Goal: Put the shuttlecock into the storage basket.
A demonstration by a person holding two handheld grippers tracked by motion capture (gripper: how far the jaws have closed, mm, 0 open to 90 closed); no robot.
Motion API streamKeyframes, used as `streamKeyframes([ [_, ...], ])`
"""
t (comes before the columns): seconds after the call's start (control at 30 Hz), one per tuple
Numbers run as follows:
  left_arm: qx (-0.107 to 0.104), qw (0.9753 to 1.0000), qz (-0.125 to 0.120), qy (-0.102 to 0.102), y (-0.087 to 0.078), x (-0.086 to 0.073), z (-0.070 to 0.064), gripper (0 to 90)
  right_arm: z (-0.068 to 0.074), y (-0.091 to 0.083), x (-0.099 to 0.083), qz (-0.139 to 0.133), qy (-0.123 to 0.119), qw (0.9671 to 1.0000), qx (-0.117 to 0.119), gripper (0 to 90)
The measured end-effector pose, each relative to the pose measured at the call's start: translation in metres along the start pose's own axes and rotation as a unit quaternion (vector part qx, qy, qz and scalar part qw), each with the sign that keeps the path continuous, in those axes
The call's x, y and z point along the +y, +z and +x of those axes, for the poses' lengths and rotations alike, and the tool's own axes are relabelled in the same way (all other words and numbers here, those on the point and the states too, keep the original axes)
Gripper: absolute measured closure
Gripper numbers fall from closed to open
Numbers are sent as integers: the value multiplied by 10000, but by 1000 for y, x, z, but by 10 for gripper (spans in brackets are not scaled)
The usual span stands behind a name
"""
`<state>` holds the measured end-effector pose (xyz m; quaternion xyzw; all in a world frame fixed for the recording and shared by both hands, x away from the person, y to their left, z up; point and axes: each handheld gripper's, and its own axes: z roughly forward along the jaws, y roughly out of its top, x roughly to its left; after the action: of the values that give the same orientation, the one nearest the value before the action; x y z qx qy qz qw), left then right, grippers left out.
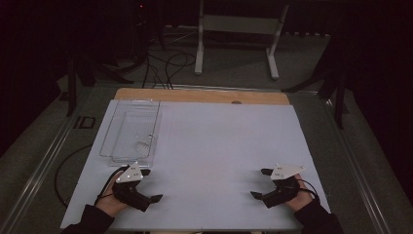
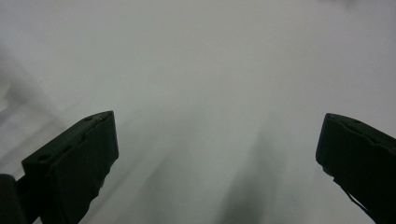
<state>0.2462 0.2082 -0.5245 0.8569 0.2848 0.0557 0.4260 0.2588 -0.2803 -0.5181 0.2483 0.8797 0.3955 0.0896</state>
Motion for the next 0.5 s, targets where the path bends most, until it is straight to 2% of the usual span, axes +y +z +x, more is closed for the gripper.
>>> streamKeyframes([
  [0.2, 215, 9996, -155, -131, -5, -3, 4, 0, 1, 1, 0, 30, -14, 10000, -1, 89],
  [0.3, 207, 9995, -161, -151, -4, -5, 3, 0, 1, 1, 0, 42, -17, 10000, -10, 89],
  [0.5, 193, 9997, -154, -63, -2, -5, 1, 0, 1, 2, 0, 34, -25, 10000, 0, 89],
])
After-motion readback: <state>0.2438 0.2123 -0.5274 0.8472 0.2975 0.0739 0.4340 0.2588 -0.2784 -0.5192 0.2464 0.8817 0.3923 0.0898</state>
